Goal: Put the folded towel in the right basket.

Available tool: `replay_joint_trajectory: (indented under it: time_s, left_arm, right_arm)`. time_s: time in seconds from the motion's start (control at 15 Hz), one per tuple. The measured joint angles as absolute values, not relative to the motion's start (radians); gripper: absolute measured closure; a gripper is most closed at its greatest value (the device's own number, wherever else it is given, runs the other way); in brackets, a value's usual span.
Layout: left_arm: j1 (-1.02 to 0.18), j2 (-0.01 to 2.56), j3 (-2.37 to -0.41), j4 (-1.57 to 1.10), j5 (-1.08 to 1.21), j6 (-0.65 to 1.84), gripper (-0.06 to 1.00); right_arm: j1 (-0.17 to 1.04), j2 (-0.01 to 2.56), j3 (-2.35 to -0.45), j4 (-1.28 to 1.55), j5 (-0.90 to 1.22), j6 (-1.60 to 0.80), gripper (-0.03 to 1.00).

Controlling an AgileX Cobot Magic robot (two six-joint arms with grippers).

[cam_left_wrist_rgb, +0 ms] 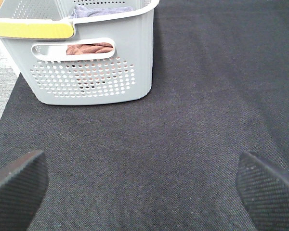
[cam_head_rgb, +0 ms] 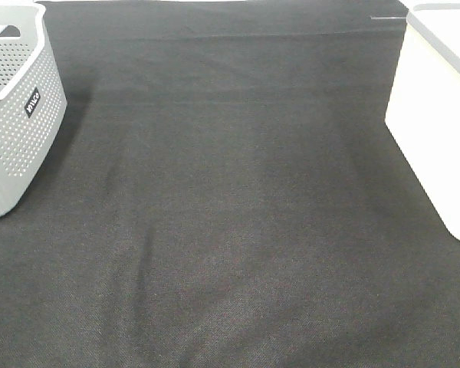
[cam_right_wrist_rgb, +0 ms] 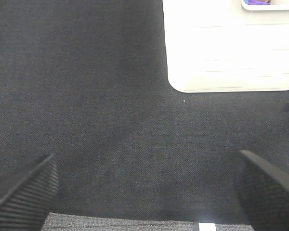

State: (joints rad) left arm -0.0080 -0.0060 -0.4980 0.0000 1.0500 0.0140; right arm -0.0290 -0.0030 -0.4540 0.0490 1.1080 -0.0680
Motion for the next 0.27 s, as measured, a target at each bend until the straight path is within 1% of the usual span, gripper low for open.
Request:
replay_joint_trajectory:
  time_s: [0.27]
  left_arm:
    - [-0.008,-0.006,-0.498,0.000,1.050,0.014,-0.04]
  right_arm:
    - [-0.029,-0.003,-0.454,0.049,1.108,-0.068,0.01]
